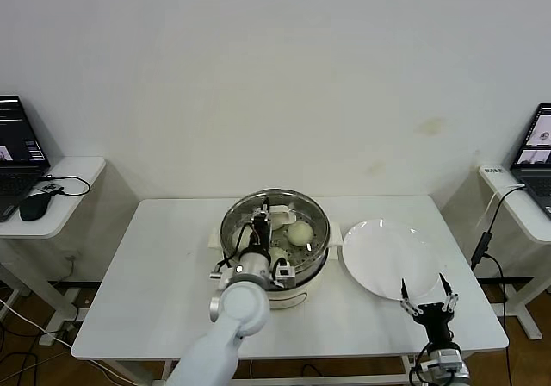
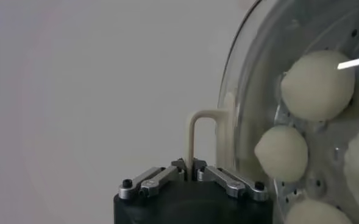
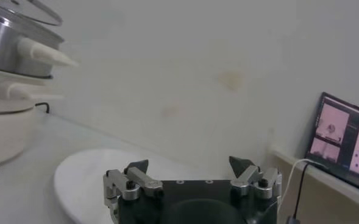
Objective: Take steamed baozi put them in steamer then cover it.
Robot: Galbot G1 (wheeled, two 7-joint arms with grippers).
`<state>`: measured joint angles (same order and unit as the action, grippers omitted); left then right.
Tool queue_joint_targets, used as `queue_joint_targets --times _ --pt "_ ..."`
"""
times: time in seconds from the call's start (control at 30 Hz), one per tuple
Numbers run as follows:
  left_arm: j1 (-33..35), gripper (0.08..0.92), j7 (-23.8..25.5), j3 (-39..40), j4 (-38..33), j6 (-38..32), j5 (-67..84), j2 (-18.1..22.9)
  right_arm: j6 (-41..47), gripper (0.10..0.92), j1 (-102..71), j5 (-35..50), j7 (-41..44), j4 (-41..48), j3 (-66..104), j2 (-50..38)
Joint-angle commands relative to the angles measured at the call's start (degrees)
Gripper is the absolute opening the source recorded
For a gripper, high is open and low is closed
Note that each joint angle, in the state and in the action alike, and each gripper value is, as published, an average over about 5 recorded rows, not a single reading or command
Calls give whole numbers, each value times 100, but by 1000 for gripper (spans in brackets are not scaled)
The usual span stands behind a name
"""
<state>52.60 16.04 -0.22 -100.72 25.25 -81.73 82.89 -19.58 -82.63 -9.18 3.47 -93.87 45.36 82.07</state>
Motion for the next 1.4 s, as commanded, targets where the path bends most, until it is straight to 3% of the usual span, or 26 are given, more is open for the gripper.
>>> queue_joint_targets --times 0.03,0.5,0.8,1.0,1.17,1.27,1.4 --pt "66 142 -34 48 195 -69 -349 201 -18 823 10 -17 0 37 -16 -24" --pt "145 159 -36 39 -9 -201 -390 233 -28 823 -5 -21 16 45 -43 -23" --pt "737 397 -7 70 -926 -195 -209 -26 -23 823 -48 -52 26 25 -65 -5" --pt "1607 570 -124 -214 -1997 -241 195 -456 -30 823 -103 -88 30 21 -115 22" --pt "2981 718 -820 -794 -3072 -395 1657 -821 -34 823 -143 -68 48 -4 -141 12" --pt "3719 790 -1635 -1602 -3286 -808 3874 -925 -15 823 -182 2 70 -66 -166 -13" --pt "4429 820 -2499 -2686 -3074 -1983 7455 -970 6 823 -242 68 95 -166 -218 -51"
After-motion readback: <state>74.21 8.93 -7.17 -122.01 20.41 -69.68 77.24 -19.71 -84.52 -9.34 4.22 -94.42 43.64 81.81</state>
